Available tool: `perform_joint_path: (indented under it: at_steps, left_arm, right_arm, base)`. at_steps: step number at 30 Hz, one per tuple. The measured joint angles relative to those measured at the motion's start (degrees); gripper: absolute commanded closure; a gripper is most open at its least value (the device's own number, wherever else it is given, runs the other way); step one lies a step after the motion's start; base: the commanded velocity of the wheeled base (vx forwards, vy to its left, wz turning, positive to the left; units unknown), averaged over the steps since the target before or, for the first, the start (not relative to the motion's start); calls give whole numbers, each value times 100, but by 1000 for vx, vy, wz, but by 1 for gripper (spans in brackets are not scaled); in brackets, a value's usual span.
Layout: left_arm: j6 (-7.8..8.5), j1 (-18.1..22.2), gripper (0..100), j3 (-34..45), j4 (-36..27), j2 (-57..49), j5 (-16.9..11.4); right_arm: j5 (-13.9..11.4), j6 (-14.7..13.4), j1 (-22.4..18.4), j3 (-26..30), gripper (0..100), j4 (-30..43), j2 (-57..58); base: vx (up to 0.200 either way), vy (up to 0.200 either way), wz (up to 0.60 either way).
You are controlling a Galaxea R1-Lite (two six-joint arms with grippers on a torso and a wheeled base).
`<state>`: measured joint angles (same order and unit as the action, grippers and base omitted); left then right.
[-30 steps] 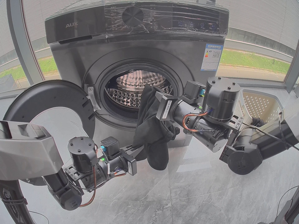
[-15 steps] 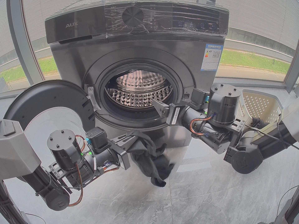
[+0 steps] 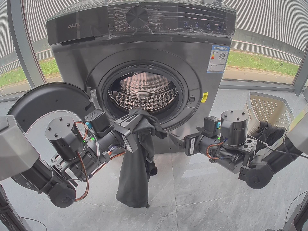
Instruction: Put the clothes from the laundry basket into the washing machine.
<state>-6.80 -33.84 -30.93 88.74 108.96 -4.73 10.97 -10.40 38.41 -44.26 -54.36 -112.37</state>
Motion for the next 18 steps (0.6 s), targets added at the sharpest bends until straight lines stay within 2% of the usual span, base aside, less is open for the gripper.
perform_joint_path:
  at_steps: [8,14,18]
  left_arm:
    - [-69,16,100,-157,0,-96,183]
    - [-77,7,100,-265,0,-204,206]
    - [-80,-2,100,-339,-2,-290,205]
  right_arm:
    - [-474,189,-96,560,0,-9,-2]
    - [-660,238,-127,857,0,-55,-15]
    - [-731,274,-274,981,0,-512,-140]
  base:
    - [0,0,0]
    - [0,0,0]
    - [0,0,0]
